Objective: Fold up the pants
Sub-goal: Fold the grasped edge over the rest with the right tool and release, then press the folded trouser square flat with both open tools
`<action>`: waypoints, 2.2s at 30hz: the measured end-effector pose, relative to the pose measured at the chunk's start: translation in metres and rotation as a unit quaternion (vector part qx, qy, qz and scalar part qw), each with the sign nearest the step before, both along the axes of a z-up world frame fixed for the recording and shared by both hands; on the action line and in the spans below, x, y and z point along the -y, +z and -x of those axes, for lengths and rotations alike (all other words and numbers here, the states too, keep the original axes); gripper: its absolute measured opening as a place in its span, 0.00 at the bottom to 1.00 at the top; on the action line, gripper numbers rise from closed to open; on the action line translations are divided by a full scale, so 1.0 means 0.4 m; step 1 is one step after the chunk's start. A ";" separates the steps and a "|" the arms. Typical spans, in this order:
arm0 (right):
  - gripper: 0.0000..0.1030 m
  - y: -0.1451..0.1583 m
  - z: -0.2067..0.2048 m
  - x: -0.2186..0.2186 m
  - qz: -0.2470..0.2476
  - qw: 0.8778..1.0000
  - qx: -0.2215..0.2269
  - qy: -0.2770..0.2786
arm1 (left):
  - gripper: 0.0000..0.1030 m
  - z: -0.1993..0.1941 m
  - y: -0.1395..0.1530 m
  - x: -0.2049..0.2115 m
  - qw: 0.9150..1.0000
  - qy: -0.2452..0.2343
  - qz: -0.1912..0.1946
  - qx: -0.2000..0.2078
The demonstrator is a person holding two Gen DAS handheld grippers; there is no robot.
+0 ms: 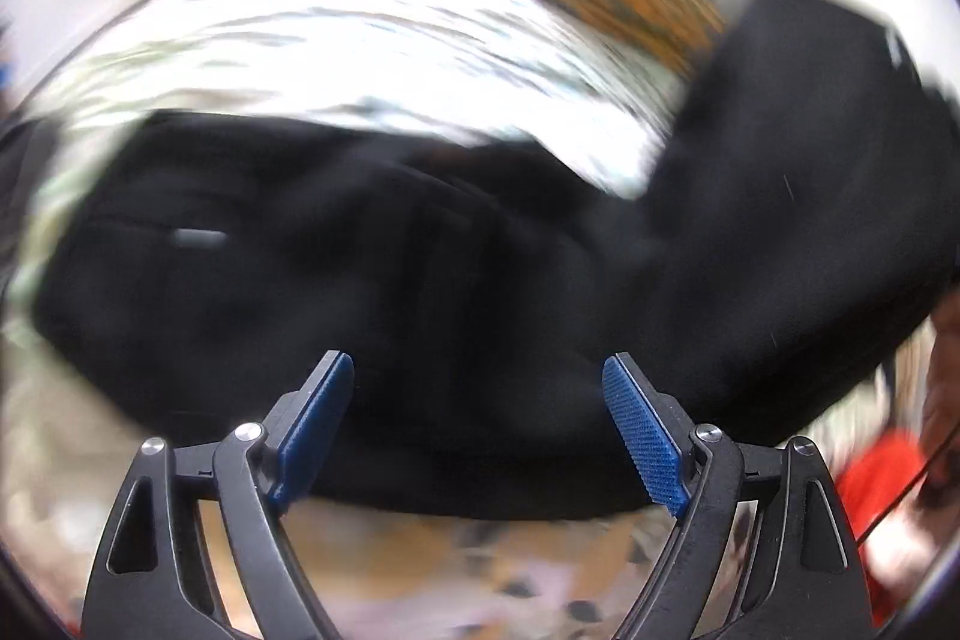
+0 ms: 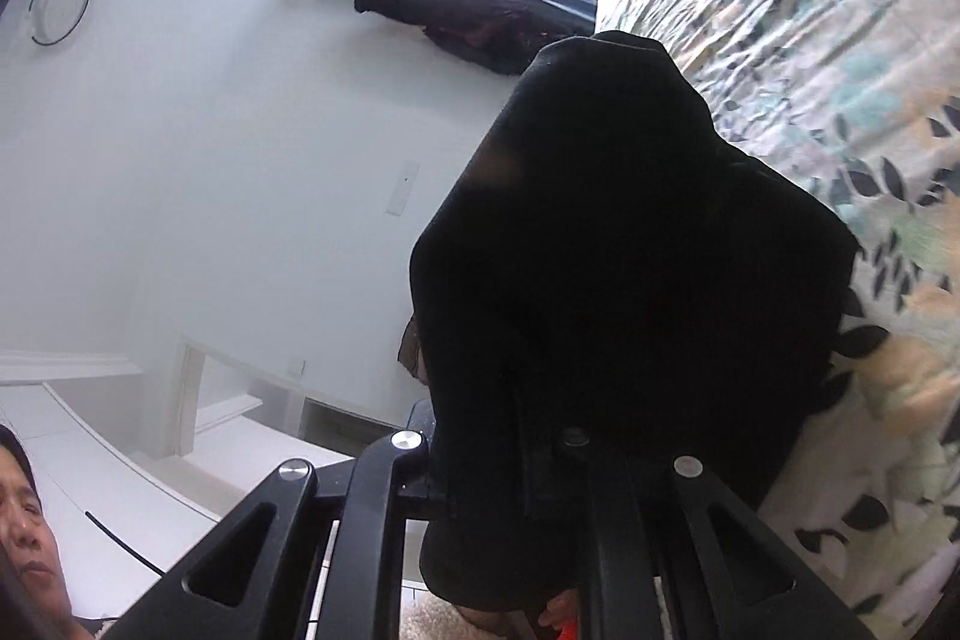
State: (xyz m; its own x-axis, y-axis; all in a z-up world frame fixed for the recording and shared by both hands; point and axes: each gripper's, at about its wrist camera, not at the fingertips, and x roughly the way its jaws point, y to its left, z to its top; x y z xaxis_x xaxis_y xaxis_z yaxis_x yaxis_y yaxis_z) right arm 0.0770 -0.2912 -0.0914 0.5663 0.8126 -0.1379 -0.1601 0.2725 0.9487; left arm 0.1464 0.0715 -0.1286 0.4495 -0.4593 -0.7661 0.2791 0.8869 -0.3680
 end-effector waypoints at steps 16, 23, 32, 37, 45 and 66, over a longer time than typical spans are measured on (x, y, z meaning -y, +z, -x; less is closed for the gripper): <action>0.14 -0.097 -0.404 -0.563 0.078 0.982 -0.040 0.168 | 0.84 0.014 0.028 -0.455 0.961 0.271 0.023 0.054; 0.63 -0.162 -0.477 -0.725 0.165 0.969 -0.076 0.167 | 0.84 0.022 0.026 -0.499 0.953 0.298 0.042 0.047; 1.00 0.033 -0.332 -0.582 0.285 0.955 0.041 0.067 | 0.84 -0.024 0.112 -0.408 0.972 0.215 0.026 0.086; 1.00 0.093 -0.244 -0.461 0.478 0.876 0.061 0.007 | 0.84 -0.174 0.086 -0.280 0.993 0.086 -0.045 0.059; 1.00 -0.205 -0.113 -0.694 0.612 0.765 0.121 0.161 | 0.88 -0.265 -0.124 -0.298 0.989 0.030 -0.143 -0.009; 1.00 -0.288 -0.335 -0.510 0.572 0.816 -0.075 0.035 | 0.86 -0.471 -0.058 -0.200 0.991 -0.024 -0.133 -0.018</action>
State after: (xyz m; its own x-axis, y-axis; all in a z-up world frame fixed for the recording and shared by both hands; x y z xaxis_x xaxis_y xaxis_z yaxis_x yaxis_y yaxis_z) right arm 0.2108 -0.0871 -0.2067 0.4300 0.1327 -0.8930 -0.1190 0.9888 0.0896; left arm 0.3347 0.1517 -0.1519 0.4030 -0.2583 -0.8780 0.3139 0.9402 -0.1325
